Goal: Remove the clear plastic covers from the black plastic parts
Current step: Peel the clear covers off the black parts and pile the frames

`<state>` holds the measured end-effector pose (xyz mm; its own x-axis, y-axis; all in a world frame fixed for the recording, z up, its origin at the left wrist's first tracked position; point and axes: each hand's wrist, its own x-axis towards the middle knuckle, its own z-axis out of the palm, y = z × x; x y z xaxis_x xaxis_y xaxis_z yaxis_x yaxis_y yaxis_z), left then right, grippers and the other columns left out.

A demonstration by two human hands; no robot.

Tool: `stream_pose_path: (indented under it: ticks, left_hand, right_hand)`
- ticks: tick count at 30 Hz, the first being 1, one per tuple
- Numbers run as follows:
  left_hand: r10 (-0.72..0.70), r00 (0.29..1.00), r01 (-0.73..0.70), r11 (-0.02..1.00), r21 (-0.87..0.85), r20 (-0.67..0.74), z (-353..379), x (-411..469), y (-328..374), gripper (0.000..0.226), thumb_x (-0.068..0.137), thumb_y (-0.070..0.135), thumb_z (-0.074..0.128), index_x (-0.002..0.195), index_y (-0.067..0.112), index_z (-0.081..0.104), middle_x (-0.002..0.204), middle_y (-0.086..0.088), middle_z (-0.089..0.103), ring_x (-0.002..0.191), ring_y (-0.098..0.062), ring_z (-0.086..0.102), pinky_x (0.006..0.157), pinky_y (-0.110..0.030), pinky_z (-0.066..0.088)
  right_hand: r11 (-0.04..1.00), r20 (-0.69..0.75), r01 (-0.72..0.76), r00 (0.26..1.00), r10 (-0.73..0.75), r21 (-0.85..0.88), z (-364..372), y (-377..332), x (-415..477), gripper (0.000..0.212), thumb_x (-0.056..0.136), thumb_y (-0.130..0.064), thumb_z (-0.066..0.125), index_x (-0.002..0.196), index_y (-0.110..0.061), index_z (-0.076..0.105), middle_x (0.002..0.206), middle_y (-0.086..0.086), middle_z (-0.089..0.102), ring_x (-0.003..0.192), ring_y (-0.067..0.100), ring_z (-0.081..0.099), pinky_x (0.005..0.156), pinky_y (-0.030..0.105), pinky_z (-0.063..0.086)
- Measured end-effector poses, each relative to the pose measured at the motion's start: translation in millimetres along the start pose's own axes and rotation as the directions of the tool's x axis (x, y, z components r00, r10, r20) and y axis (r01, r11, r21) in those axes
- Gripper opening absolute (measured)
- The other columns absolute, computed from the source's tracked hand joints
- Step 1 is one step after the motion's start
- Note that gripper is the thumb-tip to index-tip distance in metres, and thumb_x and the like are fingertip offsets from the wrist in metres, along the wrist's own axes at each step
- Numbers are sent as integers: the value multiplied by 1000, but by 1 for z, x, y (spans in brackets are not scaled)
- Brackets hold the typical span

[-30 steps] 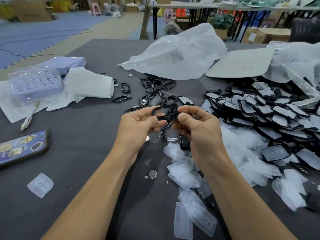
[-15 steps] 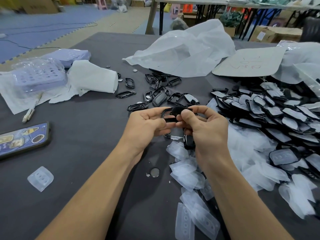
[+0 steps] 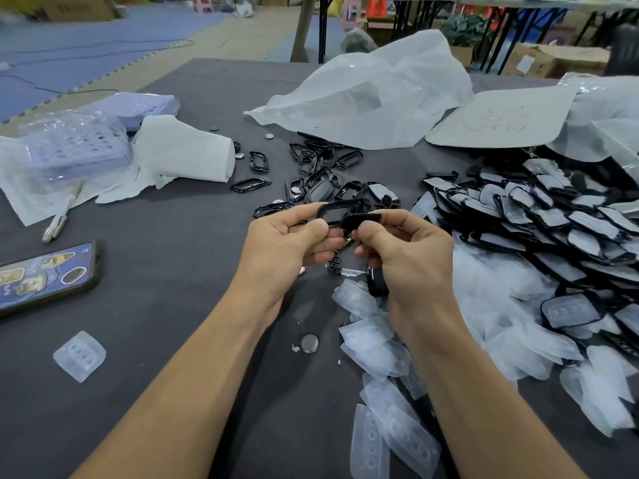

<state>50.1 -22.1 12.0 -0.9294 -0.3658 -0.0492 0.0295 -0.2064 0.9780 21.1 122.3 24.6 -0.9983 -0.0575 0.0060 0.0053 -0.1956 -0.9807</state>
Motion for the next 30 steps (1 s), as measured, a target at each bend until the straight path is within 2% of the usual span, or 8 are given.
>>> stream_pose_path:
  ticks: [4,9,13,15,19,22,25,30]
  left_hand:
    - [43,997,-35,993,114,-63,-3,0,-4,28,97,-2,63,118,13,73,84,-11,80,69,-17,76,70,-31,64]
    - [35,999,-29,984,175,-27,-4,1,-6,28,97,-1,64,111,21,73,83,-11,80,70,-16,76,66,-28,61]
    - [51,998,-56,975,213,28,-5,2,-7,28,97,-5,61,113,11,77,86,-9,81,70,-13,75,66,-26,61]
    - [50,997,-60,971,230,52,-5,1,-7,31,97,-6,60,103,16,80,84,-7,81,72,-13,75,66,-25,60]
    - [29,995,-48,980,192,101,-4,-1,-6,32,98,-5,61,96,21,80,84,-7,81,73,-13,77,66,-25,62]
    - [50,983,-76,987,144,174,-3,-3,-3,31,97,-6,61,100,19,80,85,-9,80,70,-13,74,71,-26,63]
    - [59,974,-86,990,115,217,-1,-6,-1,31,97,-8,61,103,16,79,86,-9,81,71,-13,75,66,-22,60]
    - [31,986,-52,991,122,165,0,-10,2,36,95,-9,61,93,20,82,84,-8,81,72,-16,77,66,-23,60]
  right_hand:
    - [996,-48,-19,999,14,-89,-1,4,2,23,89,-5,70,72,-22,71,71,5,73,54,10,58,49,20,43]
    - [1000,17,10,1000,-10,-26,1,1,0,18,88,-1,56,80,-17,52,75,14,75,51,20,63,41,23,40]
    - [922,-34,140,986,-163,-361,-3,5,0,6,81,-22,70,78,-27,67,70,-2,75,55,18,63,52,33,49]
    - [905,-24,204,973,-229,-374,-6,4,1,12,86,-18,74,80,-29,74,71,-8,74,63,14,67,60,32,56]
    - [879,85,288,957,-277,-380,-6,3,3,22,95,-7,67,92,-25,80,75,-16,74,69,1,66,68,18,51]
    - [858,87,290,956,-280,-424,-7,4,3,15,94,-12,70,94,-28,71,73,-6,74,61,10,63,60,30,51]
    - [841,79,300,952,-297,-450,-10,3,1,17,92,-17,74,88,-27,60,67,0,72,58,28,61,49,35,49]
    - [835,33,263,959,-283,-483,-5,5,-1,18,88,-20,77,83,-26,60,64,-2,71,57,24,65,54,42,55]
